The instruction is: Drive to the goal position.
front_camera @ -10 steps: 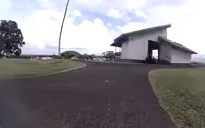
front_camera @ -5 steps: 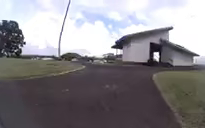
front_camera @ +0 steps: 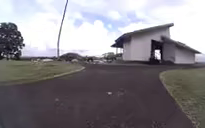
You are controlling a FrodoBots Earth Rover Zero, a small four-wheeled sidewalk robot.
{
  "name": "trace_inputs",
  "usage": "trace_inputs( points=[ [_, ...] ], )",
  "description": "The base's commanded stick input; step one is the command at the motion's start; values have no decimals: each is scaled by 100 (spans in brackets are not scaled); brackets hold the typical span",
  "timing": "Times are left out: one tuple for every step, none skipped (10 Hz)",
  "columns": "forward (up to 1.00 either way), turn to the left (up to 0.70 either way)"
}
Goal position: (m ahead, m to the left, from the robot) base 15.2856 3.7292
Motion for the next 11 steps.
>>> trace_inputs(
  points=[
    [85,0],
    [85,0],
    [85,0],
    [85,0],
    [85,0],
    [85,0],
    [85,0],
    [85,0],
    [85,0],
    [85,0],
    [85,0]
  ],
)
